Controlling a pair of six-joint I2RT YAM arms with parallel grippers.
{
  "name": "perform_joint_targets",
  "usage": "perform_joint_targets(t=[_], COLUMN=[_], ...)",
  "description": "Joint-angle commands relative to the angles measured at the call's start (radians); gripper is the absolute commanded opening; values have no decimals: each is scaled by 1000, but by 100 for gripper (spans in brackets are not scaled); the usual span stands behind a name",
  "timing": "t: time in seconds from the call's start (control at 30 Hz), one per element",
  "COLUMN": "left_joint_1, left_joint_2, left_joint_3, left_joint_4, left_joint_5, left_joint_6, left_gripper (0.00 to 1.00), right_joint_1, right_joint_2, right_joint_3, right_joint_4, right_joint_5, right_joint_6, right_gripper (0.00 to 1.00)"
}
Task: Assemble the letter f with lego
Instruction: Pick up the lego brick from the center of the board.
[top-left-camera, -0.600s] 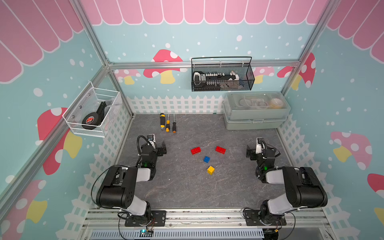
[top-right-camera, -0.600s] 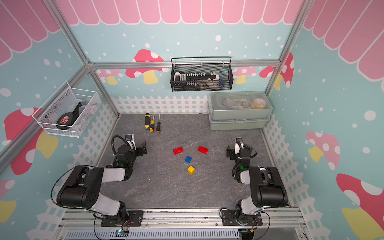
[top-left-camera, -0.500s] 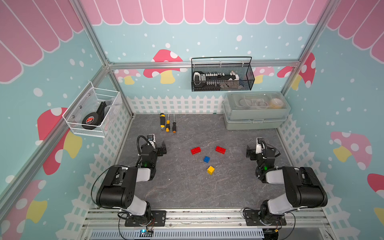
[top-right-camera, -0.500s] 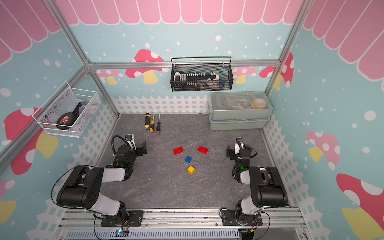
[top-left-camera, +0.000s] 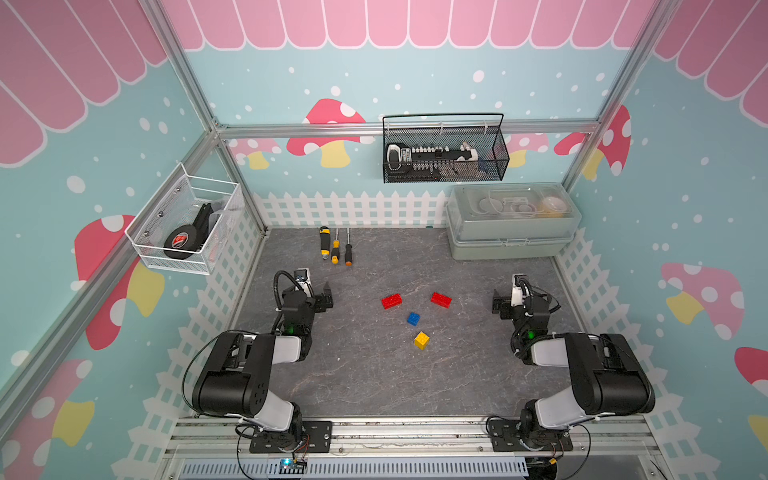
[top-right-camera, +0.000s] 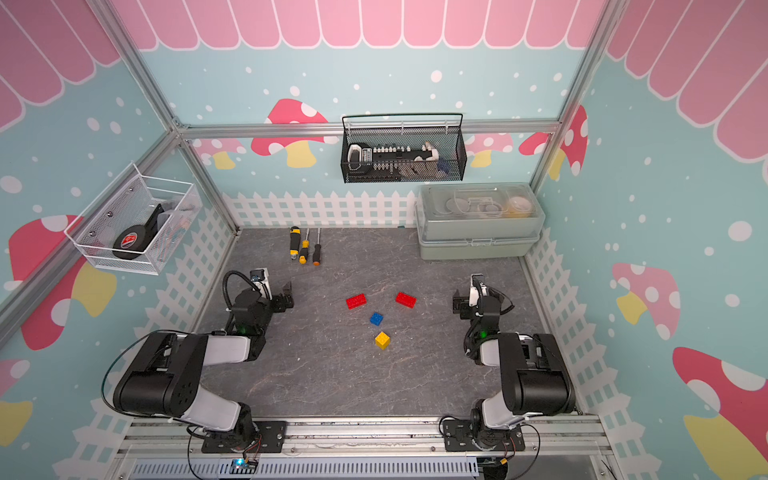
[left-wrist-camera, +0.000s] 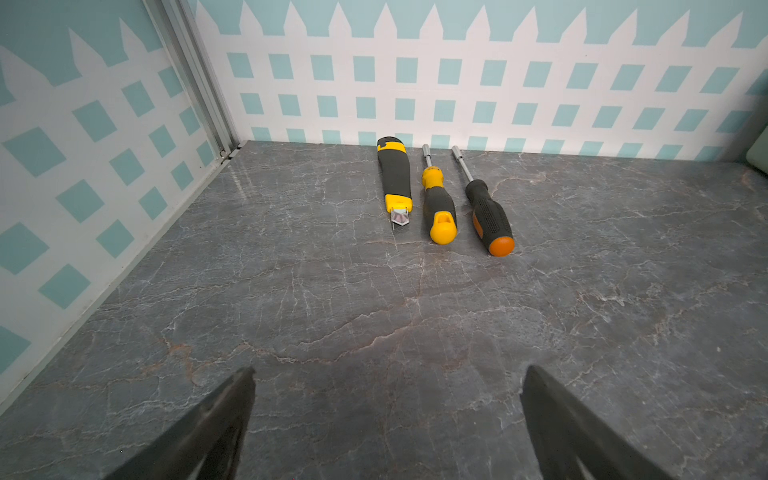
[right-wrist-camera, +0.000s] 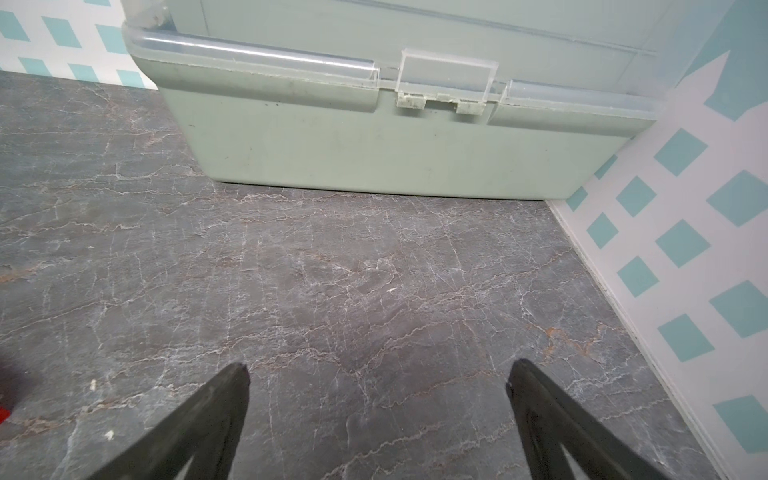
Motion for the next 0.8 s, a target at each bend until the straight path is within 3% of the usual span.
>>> perform_joint_targets(t=[0.0, 0.53, 0.63, 0.7, 0.77], left_joint_1=[9, 21, 20, 19, 18], left_joint_2=[3, 3, 1, -37, -107], left_joint_3=[6, 18, 14, 19, 35], left_joint_4=[24, 0, 9, -26, -119], left_joint_5=[-6, -24, -41, -113, -127], left_joint_6=[8, -15, -15, -44, -45], left_gripper=[99, 99, 99, 99, 99], right_joint_1=[5, 5, 5, 5, 11], right_joint_2=[3, -2, -44, -85, -164], right_joint_3=[14, 11, 20, 6, 39], right_joint_4=[5, 9, -47, -55, -194], right_joint_5=[8, 11, 77, 68, 80], right_joint_6=[13, 15, 42, 34, 43], right_gripper=[99, 99, 99, 99, 99])
